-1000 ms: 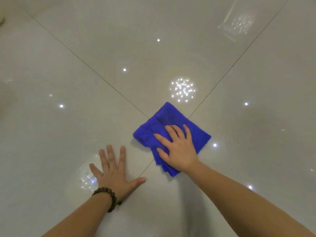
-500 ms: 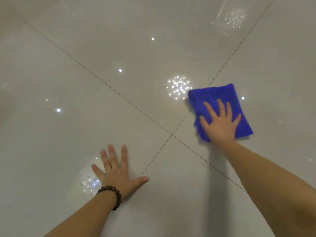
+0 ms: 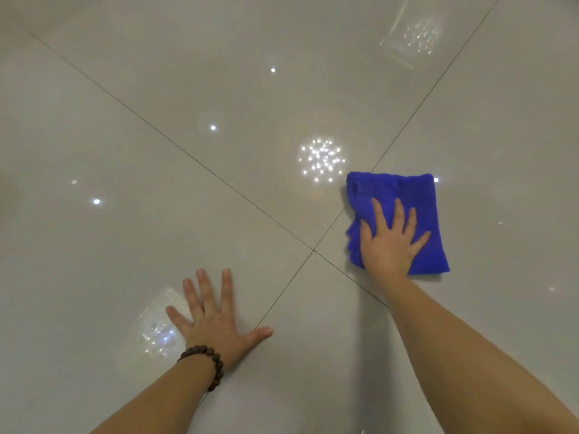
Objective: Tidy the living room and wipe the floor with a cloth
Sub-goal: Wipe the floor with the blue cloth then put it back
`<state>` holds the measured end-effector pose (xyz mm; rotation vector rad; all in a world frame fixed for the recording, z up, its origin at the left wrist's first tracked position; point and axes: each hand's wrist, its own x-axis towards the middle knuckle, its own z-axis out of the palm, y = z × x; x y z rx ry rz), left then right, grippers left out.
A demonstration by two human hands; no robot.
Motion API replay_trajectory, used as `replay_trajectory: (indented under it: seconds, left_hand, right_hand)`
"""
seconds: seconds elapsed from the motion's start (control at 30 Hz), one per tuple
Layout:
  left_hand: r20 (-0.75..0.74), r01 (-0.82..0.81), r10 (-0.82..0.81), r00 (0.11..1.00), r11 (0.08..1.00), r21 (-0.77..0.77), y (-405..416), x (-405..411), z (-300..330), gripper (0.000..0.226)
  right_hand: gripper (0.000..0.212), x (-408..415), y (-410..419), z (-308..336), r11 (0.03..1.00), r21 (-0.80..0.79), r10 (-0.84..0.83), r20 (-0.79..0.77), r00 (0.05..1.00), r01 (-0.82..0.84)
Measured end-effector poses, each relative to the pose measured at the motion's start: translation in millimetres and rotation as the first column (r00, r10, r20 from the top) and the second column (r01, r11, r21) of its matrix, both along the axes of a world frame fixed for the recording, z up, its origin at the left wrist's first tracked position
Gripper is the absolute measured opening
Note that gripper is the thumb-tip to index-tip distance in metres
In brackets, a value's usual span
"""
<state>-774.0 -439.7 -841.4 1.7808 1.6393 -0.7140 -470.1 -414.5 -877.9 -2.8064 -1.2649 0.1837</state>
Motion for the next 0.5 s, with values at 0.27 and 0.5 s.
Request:
replay_trajectory:
  seconds: [0.27, 0.5]
  left_hand:
    - [-0.01, -0.012, 0.011, 1.0, 1.0, -0.025, 4, 1, 1, 0.13]
    - [-0.053, -0.015, 0.015, 0.998, 1.0, -0.003, 2, 3, -4, 0.131]
  right_hand:
    - [0.053, 50, -19, -3, 0.922, -0.069, 0.384, 0.052, 0.922, -0.38]
    - [0.053, -56, -31, -1, 0.889, 0.015, 0.456, 0.047, 0.889, -0.457]
